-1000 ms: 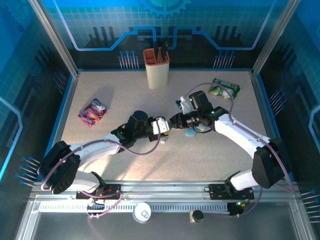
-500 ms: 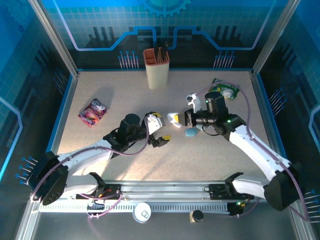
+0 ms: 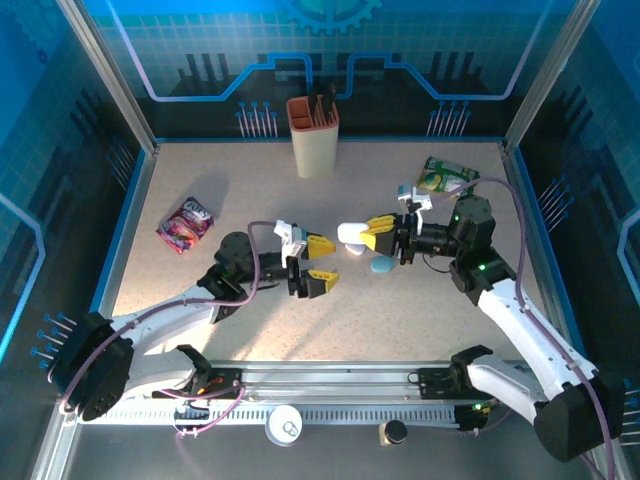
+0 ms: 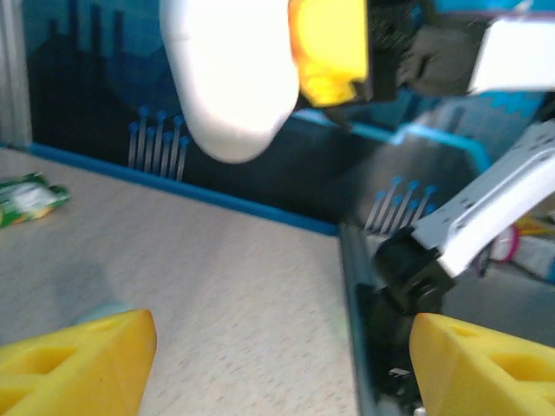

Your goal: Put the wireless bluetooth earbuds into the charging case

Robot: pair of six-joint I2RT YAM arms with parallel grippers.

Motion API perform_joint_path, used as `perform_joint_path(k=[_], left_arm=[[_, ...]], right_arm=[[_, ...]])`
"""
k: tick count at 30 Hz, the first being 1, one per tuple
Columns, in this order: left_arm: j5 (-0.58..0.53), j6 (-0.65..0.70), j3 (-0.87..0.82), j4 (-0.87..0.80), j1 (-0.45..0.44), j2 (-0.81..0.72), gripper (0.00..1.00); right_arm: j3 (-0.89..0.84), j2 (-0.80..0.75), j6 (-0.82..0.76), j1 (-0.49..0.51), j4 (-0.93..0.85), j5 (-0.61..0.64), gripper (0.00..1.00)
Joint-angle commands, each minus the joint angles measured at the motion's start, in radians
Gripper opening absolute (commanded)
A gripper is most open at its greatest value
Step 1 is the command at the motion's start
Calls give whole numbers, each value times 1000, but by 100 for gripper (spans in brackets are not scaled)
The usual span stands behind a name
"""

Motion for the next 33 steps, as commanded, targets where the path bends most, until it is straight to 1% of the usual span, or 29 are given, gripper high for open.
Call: perform_joint_path(k=[1,3,6,12,17,21,25,27,29,31,33], left_arm=[[107,-99,10,133,0,6,74],[109,-97,15,142,-4,9,71],[106,-92,25,165,-6,15,66],[87,-76,42,181,-6,24,58],[89,-88,49,189,-5,32,47],[92,-94,52,190,-6,35,41],[95,-87,51,190,-5,43,24],[95,-80,49,189,-5,44,17],[90,-64,47,182,-4,45,12],[89,-29,48,163,-4,46,11],[87,10,46,141,-4,47,10]], right_arm=[[-10,2,33,24,141,-119,13],[4,12,-3,44,93,-125,13],[27,22,-75,71,-9,-100,13],[44,54,-85,95,-22,-91,13],[65,75,-129,103,-86,-65,13],[76,84,-151,108,-113,-56,13],[82,90,-154,110,-119,-48,13],[87,90,-159,111,-131,-36,14],[92,87,-173,112,-155,-11,20],[96,84,-170,112,-170,40,37],[106,87,-157,114,-182,92,48]])
